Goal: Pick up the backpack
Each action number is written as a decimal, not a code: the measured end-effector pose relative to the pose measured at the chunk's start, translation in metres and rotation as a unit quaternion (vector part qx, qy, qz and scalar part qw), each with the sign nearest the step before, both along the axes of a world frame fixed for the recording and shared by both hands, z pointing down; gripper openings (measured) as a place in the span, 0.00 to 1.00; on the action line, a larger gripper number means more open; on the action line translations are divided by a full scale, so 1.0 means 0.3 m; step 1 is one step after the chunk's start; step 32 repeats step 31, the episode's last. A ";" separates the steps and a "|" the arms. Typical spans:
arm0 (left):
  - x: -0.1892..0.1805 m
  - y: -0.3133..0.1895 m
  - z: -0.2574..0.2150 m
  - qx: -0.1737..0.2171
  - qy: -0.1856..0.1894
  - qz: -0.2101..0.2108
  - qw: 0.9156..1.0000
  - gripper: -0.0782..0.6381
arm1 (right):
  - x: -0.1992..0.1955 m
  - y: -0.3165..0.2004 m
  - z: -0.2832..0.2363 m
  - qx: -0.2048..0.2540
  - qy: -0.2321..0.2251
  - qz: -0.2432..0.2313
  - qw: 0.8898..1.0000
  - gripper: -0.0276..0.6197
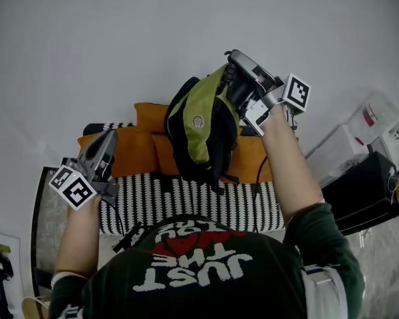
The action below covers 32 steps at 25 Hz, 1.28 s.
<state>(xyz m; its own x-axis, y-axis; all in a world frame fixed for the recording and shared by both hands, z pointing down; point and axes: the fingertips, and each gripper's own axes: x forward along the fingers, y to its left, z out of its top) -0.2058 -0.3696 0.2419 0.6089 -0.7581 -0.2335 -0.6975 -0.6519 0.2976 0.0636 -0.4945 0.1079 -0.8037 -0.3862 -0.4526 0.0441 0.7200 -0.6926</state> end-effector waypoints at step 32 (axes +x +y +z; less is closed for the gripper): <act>0.004 -0.020 -0.028 -0.003 -0.002 0.005 1.000 0.12 | 0.005 -0.010 0.001 -0.001 0.011 0.009 1.000 0.15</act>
